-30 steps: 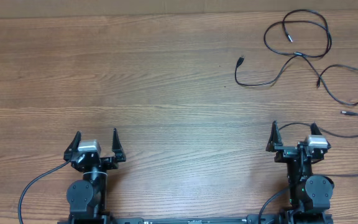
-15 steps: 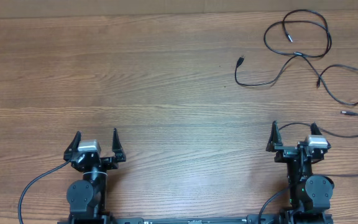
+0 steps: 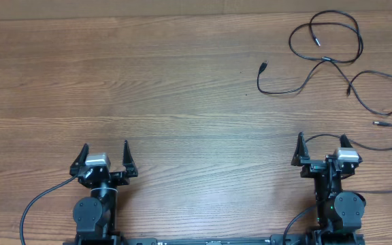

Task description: Untangle cables

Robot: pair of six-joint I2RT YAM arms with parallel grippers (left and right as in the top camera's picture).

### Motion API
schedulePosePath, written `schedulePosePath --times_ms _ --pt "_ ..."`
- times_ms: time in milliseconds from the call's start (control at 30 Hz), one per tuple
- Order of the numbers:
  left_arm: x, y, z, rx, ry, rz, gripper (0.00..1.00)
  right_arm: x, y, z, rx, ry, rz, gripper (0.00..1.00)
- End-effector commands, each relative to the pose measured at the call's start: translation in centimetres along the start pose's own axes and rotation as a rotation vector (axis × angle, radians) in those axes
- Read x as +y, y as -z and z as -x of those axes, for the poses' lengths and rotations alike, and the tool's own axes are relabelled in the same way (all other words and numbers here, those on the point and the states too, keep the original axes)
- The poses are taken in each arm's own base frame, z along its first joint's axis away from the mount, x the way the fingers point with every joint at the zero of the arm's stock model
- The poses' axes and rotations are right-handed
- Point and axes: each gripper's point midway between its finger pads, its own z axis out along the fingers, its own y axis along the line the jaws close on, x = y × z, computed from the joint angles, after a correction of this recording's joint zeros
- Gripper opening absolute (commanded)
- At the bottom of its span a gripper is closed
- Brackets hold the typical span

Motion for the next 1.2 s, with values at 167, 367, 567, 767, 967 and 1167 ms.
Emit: schedulePosePath --times_ms 167,367,567,767,967,1167 --pt "-0.1 0.0 0.0 -0.005 0.015 -0.005 0.99 0.0 0.0 -0.2 -0.005 -0.003 0.000 1.00" --pt "-0.1 0.0 0.0 -0.005 0.014 -0.005 1.00 0.1 0.0 -0.2 -0.005 -0.003 0.002 1.00" --pt "-0.1 0.0 0.0 -0.005 0.015 -0.005 1.00 1.1 0.1 -0.2 -0.004 -0.002 0.044 1.00" --pt "-0.1 0.0 0.0 -0.005 0.015 -0.005 1.00 1.5 0.1 -0.3 0.001 -0.002 0.068 1.00" --pt "-0.1 0.0 0.0 -0.005 0.015 -0.006 1.00 1.5 0.1 -0.3 0.001 0.003 0.068 1.00" --pt "-0.1 0.0 0.0 -0.005 0.015 -0.005 1.00 1.5 0.1 -0.3 0.000 0.033 0.069 1.00"
